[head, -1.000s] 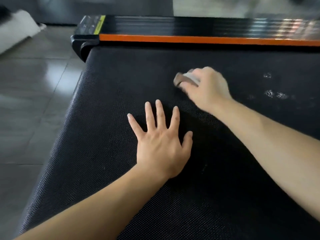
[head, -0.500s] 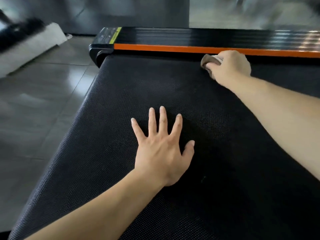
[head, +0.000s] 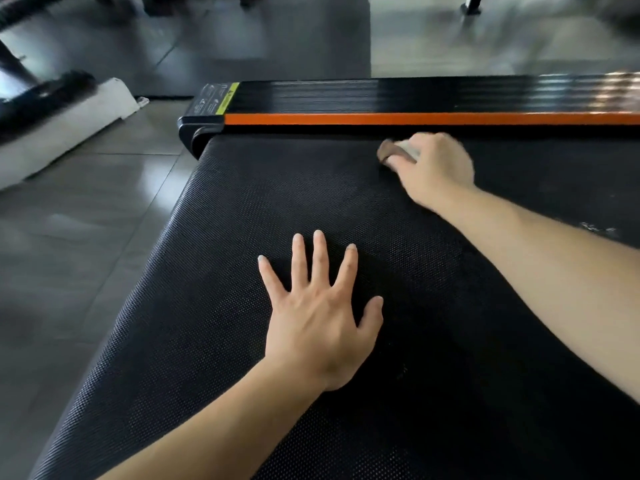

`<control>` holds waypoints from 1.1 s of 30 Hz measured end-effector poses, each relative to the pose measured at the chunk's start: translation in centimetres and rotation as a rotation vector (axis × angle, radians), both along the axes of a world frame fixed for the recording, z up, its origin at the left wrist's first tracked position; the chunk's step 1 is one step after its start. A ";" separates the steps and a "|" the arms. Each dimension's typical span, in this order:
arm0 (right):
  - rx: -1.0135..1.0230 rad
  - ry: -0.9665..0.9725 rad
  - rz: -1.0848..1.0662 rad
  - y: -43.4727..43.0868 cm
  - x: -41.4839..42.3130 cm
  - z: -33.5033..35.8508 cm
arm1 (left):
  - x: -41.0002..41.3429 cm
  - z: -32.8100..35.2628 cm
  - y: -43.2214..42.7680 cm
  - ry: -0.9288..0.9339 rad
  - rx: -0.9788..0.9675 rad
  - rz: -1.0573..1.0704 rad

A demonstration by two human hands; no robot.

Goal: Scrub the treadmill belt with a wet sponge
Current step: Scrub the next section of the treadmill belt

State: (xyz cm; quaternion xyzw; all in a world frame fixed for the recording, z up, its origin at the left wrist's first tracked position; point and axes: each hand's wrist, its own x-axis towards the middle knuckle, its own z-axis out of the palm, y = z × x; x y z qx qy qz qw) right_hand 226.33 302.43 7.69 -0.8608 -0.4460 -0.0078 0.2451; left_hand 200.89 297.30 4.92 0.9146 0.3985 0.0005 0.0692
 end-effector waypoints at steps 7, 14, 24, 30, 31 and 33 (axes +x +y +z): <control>-0.006 -0.033 -0.266 -2.0 2.0 0.7 | 0.0 -0.1 0.0 -0.004 -0.009 -0.003; -0.050 -0.030 0.125 -7.7 -2.8 0.0 | 0.1 -0.3 0.2 0.010 0.002 0.002; -0.055 -0.031 0.124 -14.3 -6.4 -0.3 | 0.0 -0.5 0.2 0.001 0.005 0.010; 0.025 -0.020 0.104 -17.6 -10.7 -0.9 | -0.1 -0.5 0.2 -0.010 0.005 0.015; 0.007 0.008 0.196 -18.9 -12.0 -0.8 | 0.0 -0.5 0.2 -0.015 0.008 0.017; -0.030 -0.017 0.219 -20.3 -11.0 -0.6 | 0.0 -0.4 0.2 -0.027 0.007 0.021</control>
